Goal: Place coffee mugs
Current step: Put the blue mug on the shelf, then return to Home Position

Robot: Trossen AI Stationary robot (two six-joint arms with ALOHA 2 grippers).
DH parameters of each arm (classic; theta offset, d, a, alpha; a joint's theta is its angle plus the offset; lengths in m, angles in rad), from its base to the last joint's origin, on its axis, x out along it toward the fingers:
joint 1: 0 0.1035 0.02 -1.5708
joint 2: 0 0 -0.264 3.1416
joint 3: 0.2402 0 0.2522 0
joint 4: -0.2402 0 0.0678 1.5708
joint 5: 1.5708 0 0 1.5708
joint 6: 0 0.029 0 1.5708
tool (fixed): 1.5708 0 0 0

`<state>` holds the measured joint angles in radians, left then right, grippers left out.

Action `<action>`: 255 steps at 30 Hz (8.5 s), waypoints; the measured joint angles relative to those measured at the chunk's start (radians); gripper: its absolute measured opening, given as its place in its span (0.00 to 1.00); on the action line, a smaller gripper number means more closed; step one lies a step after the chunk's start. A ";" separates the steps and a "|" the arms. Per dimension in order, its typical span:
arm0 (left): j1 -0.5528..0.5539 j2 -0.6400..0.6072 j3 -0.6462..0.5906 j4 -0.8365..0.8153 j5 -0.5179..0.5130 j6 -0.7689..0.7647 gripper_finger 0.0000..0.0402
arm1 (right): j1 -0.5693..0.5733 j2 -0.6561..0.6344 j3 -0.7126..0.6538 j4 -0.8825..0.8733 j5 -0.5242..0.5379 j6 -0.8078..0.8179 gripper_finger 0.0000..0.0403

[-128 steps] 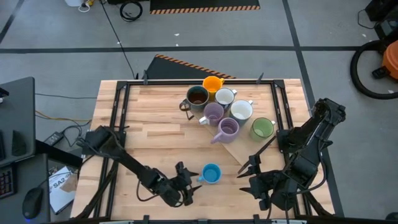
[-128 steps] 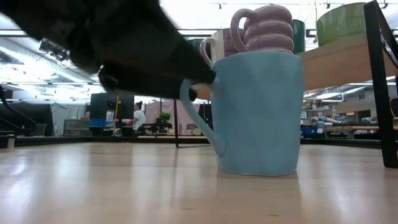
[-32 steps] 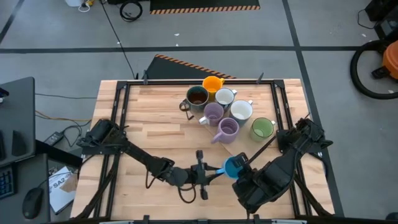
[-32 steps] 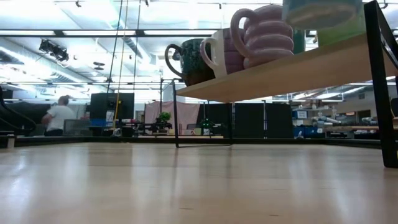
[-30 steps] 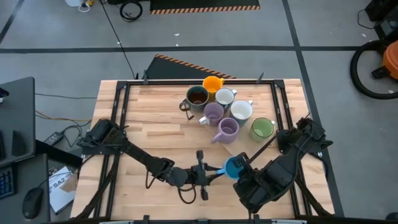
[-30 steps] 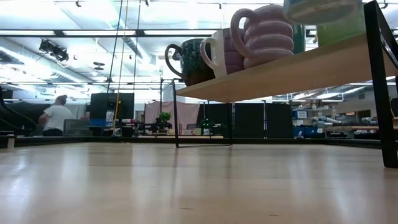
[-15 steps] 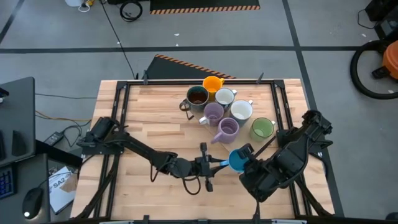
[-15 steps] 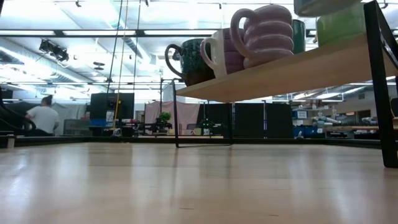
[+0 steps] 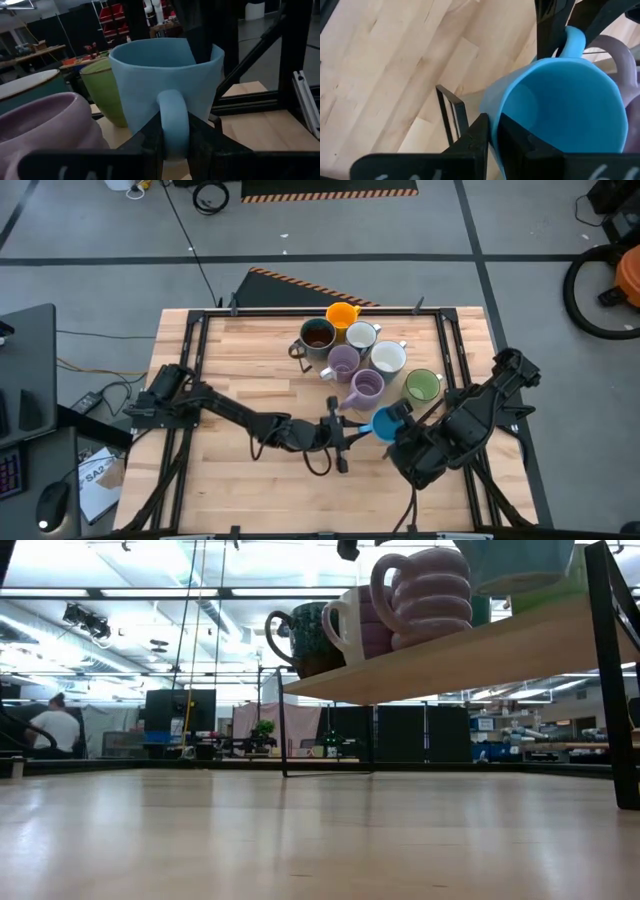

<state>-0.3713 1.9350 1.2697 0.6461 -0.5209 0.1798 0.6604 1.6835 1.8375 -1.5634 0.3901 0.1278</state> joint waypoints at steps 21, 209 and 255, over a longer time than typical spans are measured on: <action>0.042 0.042 0.004 0.004 0.062 -0.094 0.16 | -0.070 -0.087 -0.131 0.037 -0.128 -0.049 0.10; -0.093 -1.676 -1.213 -0.360 -0.106 -0.237 0.09 | 0.347 -1.680 -1.823 1.892 -0.282 -0.151 0.37; -0.110 -1.674 -1.212 -0.255 0.185 -0.457 0.10 | 0.346 -1.679 -1.831 1.869 -0.279 -0.182 0.37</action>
<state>-0.4816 0.2611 0.0574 0.3916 -0.3359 -0.2773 1.0069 0.0044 0.0063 0.3052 0.1112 -0.0547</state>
